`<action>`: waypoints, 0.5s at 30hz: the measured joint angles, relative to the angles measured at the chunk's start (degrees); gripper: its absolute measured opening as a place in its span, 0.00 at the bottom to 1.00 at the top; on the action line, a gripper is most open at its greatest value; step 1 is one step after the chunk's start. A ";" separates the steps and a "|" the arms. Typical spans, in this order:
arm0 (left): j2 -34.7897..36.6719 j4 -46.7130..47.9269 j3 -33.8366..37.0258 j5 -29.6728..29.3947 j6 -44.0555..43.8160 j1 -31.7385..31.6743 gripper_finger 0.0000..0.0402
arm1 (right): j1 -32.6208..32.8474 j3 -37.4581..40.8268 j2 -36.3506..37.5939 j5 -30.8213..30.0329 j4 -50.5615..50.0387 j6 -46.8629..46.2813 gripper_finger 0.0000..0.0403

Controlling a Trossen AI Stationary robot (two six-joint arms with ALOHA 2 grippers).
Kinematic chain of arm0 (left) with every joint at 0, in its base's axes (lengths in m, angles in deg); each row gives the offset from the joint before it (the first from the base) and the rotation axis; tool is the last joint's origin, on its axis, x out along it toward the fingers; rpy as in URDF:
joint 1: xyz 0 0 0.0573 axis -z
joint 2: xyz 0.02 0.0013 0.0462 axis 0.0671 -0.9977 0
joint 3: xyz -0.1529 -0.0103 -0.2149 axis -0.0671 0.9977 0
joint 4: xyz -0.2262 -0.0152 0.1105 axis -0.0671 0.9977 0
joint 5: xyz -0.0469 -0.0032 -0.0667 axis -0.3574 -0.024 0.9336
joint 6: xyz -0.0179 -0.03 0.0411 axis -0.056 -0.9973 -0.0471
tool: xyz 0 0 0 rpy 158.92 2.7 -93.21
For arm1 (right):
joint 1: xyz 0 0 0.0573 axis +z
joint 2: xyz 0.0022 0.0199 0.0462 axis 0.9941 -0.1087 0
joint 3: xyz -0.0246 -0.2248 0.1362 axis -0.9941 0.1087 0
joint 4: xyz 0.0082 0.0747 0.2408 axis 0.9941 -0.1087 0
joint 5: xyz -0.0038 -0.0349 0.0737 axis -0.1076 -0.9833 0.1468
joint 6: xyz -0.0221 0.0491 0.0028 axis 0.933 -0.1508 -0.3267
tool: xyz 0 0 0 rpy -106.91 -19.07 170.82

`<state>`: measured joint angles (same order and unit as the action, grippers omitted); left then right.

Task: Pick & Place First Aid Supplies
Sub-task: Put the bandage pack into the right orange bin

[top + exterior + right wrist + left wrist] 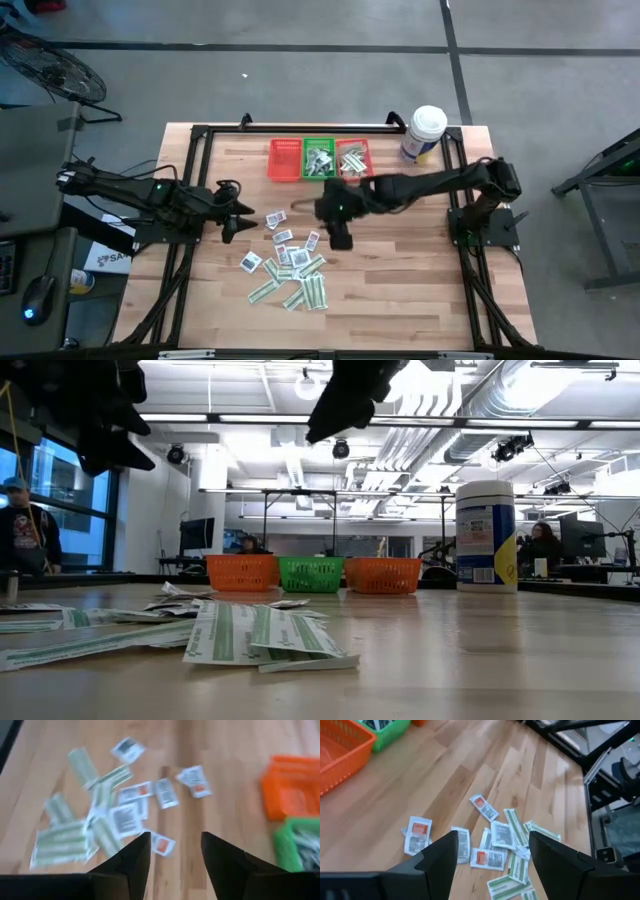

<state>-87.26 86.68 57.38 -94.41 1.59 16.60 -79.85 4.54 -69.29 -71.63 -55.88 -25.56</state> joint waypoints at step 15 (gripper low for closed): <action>0.00 1.20 0.00 1.46 0.00 0.00 0.60 | 9.61 0.00 -14.00 -3.44 4.14 11.38 0.42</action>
<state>-87.26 87.88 57.38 -92.95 1.59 16.60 -70.24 4.54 -83.29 -75.06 -51.74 -14.18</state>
